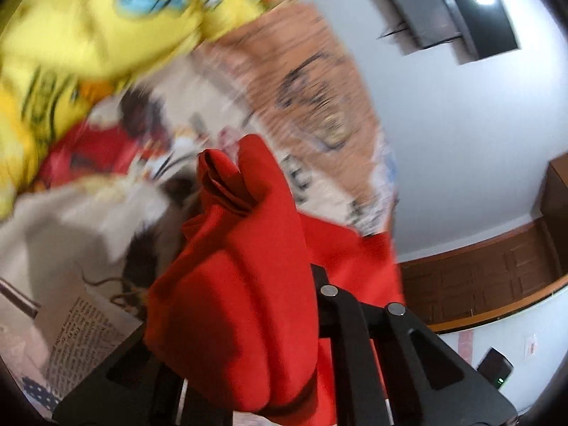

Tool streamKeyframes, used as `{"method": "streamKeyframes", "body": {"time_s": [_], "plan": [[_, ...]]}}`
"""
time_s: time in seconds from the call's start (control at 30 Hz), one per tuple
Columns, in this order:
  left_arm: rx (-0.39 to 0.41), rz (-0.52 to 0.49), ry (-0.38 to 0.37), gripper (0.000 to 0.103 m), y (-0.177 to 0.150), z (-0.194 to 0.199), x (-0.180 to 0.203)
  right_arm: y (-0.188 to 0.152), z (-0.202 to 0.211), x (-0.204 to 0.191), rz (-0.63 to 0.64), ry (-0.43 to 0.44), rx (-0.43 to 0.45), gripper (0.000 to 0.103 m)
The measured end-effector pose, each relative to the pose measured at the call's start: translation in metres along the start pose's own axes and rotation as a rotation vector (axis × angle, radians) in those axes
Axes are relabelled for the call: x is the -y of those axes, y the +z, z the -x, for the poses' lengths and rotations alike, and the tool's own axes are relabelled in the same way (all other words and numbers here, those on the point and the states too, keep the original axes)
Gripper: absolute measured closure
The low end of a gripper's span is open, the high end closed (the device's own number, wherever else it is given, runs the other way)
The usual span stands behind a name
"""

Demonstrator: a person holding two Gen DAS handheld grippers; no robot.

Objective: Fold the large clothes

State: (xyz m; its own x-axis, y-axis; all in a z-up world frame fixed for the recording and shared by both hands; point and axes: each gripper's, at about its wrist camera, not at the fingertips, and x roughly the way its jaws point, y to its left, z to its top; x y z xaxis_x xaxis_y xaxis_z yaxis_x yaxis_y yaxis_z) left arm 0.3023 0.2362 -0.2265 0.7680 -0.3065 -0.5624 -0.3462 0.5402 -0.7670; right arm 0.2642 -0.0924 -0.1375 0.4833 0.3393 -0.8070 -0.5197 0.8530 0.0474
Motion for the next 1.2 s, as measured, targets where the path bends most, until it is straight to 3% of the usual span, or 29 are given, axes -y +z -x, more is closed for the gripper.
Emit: {"method": "streamKeyframes", "body": {"time_s": [0.2,0.3,0.47,0.6,0.7,0.83,0.97,1.03,1.13,1.2], "plan": [[0.108,-0.170,-0.069,0.095,0.000,0.037,0.083,0.002,-0.039,-0.018,-0.001,0.079,-0.071,0.028],[0.091,-0.240,-0.125,0.095,-0.009,0.035,0.122,-0.008,-0.058,-0.024,0.011,0.081,-0.106,0.025],[0.065,-0.411,-0.107,0.095,-0.042,0.010,0.186,-0.010,-0.043,-0.003,-0.040,0.169,-0.098,0.028],[-0.005,-0.489,-0.148,0.095,-0.075,-0.021,0.237,-0.017,-0.009,0.037,-0.150,0.180,-0.032,0.028],[-0.068,-0.560,-0.163,0.095,-0.108,-0.053,0.271,-0.031,0.023,0.077,-0.209,0.092,0.027,0.028],[-0.212,-0.651,-0.144,0.095,-0.170,-0.109,0.298,-0.059,0.057,0.130,-0.269,-0.064,0.054,0.028],[-0.381,-0.722,-0.090,0.095,-0.226,-0.158,0.294,-0.087,0.074,0.170,-0.337,-0.121,0.034,0.028],[-0.491,-0.759,-0.011,0.095,-0.254,-0.189,0.280,-0.098,0.078,0.181,-0.363,-0.134,0.026,0.028],[-0.567,-0.794,0.037,0.095,-0.277,-0.206,0.260,-0.114,0.083,0.190,-0.398,-0.147,0.019,0.028],[-0.566,-0.836,0.030,0.095,-0.283,-0.200,0.256,-0.121,0.084,0.193,-0.415,-0.148,0.016,0.028]]}}
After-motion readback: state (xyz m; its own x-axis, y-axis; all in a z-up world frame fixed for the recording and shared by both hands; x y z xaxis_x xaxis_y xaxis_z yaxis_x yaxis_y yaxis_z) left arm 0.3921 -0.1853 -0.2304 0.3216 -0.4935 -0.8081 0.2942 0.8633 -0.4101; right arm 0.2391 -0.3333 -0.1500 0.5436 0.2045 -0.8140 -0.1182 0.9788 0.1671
